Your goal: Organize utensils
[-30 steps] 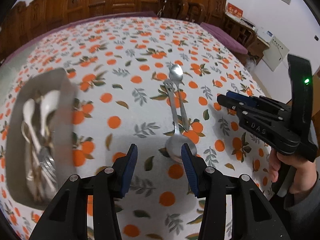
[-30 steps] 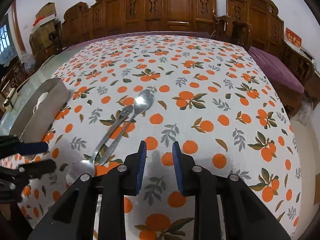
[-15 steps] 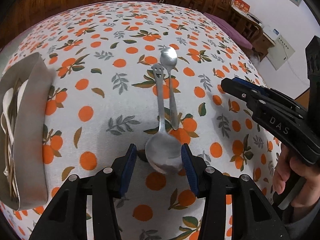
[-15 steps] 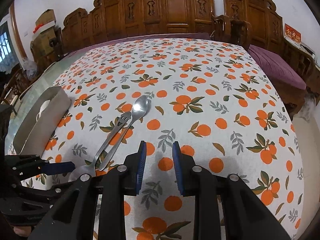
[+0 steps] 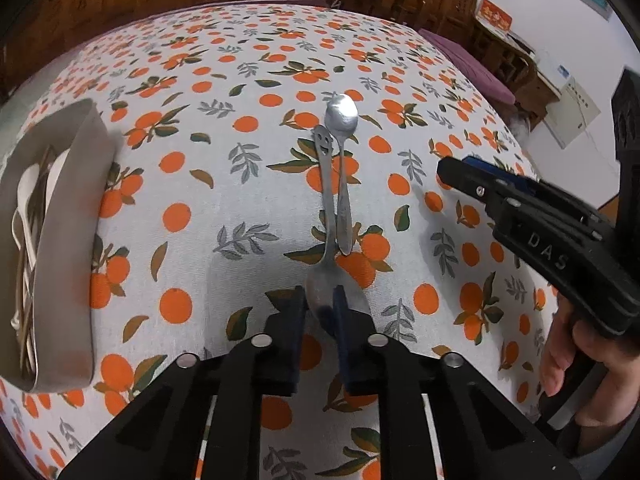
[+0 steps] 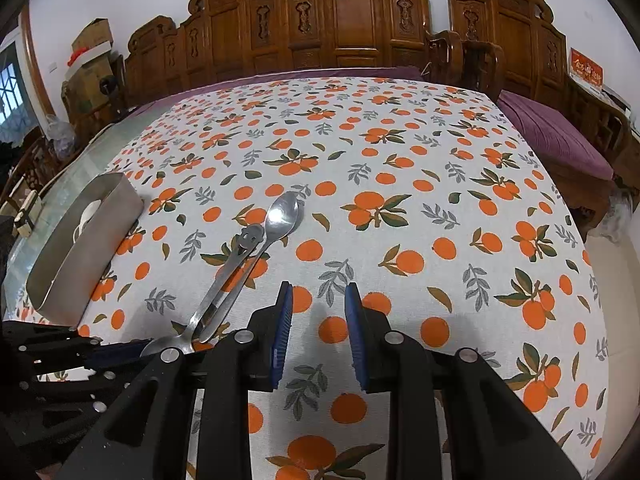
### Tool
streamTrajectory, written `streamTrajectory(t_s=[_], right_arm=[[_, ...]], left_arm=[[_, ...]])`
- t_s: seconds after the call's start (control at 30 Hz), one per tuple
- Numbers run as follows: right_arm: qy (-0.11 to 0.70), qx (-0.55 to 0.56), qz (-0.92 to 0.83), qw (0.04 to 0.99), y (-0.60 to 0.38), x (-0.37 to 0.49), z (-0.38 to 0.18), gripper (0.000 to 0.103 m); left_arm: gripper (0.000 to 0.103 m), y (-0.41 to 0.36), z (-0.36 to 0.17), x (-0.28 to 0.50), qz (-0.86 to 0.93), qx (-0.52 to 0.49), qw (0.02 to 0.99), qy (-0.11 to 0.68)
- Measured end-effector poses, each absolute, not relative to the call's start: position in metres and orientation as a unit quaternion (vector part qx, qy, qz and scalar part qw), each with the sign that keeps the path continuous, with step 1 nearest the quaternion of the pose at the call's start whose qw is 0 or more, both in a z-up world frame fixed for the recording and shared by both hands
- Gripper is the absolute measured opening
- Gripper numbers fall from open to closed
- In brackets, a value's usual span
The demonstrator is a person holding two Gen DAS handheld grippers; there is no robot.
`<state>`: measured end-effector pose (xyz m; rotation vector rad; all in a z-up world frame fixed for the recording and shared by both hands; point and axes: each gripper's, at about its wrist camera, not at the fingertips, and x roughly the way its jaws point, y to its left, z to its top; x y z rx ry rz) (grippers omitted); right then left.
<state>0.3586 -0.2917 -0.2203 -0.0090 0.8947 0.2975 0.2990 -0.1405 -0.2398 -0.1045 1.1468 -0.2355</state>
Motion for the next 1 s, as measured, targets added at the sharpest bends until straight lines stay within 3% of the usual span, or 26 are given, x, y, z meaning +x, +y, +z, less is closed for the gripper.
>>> streamTrajectory(t_s=[0.17,0.57,0.63,0.67,1.0], right_arm=[[0.432,-0.007,0.144,0.89,-0.291,0.359,-0.221,0.029],[0.447,0.004,0.144,0.883,-0.285,0.372,-0.231,0.029],[0.443,0.007,0.135,0.886,-0.29,0.374,-0.23,0.045],[0.442,0.015,0.131,0.887,-0.294,0.376,-0.23,0.047],[0.465,0.025,0.102,0.879,-0.293,0.401,-0.25,0.049]], left_arm=[[0.001,-0.126,-0.234,0.297,-0.109,-0.09,0.831,0.538],[0.001,-0.091,-0.213,0.295,-0.094,-0.116,0.853,0.5],[0.001,-0.084,-0.208,0.297,-0.092,-0.116,0.857,0.494],[0.001,-0.081,-0.207,0.298,-0.092,-0.118,0.858,0.492],[0.001,-0.068,-0.196,0.297,-0.093,-0.117,0.868,0.474]])
